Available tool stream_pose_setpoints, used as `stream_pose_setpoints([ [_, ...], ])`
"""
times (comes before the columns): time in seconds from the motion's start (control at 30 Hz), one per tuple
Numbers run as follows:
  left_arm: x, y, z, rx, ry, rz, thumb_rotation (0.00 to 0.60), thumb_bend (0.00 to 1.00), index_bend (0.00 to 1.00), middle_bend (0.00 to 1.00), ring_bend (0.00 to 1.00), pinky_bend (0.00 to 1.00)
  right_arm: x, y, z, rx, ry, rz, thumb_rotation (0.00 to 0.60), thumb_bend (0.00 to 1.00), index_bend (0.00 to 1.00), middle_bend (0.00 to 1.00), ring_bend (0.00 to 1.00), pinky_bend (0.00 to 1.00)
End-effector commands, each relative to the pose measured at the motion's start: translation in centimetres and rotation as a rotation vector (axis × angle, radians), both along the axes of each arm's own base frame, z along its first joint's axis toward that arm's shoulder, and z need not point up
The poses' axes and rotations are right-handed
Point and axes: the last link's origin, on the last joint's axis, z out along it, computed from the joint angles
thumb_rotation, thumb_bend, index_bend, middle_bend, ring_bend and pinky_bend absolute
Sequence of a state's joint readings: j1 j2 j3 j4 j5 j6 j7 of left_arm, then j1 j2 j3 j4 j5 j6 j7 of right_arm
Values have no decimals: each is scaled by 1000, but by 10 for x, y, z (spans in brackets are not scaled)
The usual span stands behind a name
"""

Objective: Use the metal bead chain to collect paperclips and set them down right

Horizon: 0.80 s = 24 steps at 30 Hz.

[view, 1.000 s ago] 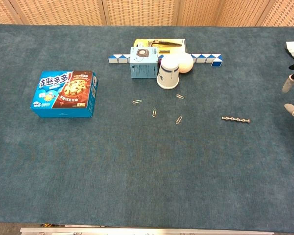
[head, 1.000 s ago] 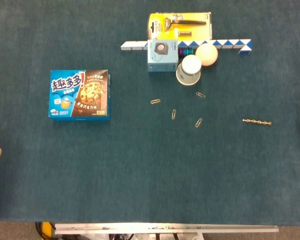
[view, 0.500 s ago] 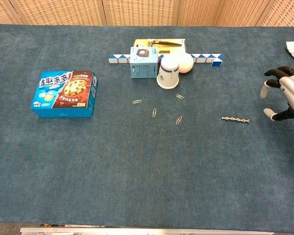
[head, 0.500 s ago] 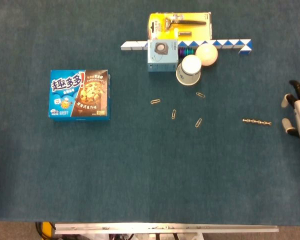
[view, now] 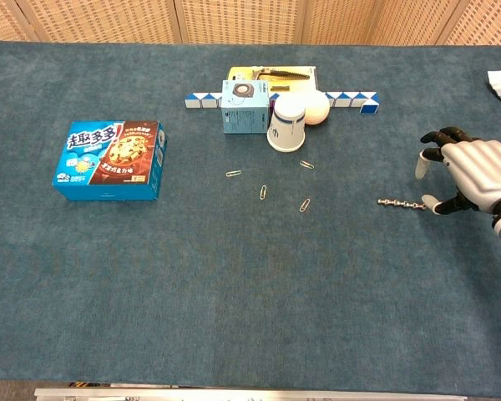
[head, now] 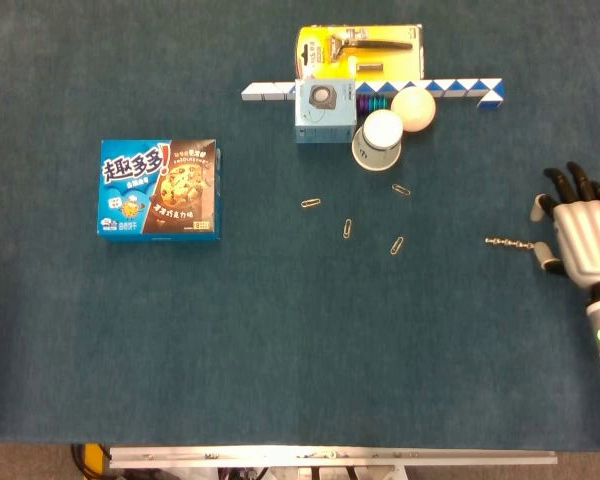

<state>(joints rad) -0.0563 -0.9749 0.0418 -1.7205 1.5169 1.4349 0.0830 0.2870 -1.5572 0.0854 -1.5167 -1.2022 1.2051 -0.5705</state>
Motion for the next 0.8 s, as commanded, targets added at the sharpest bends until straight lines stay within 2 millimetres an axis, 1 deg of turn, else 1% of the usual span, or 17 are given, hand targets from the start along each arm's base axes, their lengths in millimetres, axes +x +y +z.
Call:
stream_pose_setpoints([
  [0.03, -1, 0, 1, -1, 2, 9, 600, 246, 433, 294, 166, 299, 2, -2, -4, 11, -5, 0, 600, 261, 458, 154, 61, 219],
  [0.27, -3, -1, 2, 4, 1, 22, 600, 246, 433, 294, 166, 300, 8, -2, -14, 36, -6, 16, 600, 261, 458, 154, 61, 219],
  [0.57, -5, -1, 8, 18, -3, 35, 600, 246, 433, 294, 167, 299, 9, -3, -24, 65, 4, 11, 600, 262, 458, 154, 61, 219],
  [0.8, -6, -1, 10, 21, -7, 41, 600, 246, 433, 294, 167, 300, 13, -4, -31, 82, 3, 17, 600, 296, 458, 154, 61, 220],
])
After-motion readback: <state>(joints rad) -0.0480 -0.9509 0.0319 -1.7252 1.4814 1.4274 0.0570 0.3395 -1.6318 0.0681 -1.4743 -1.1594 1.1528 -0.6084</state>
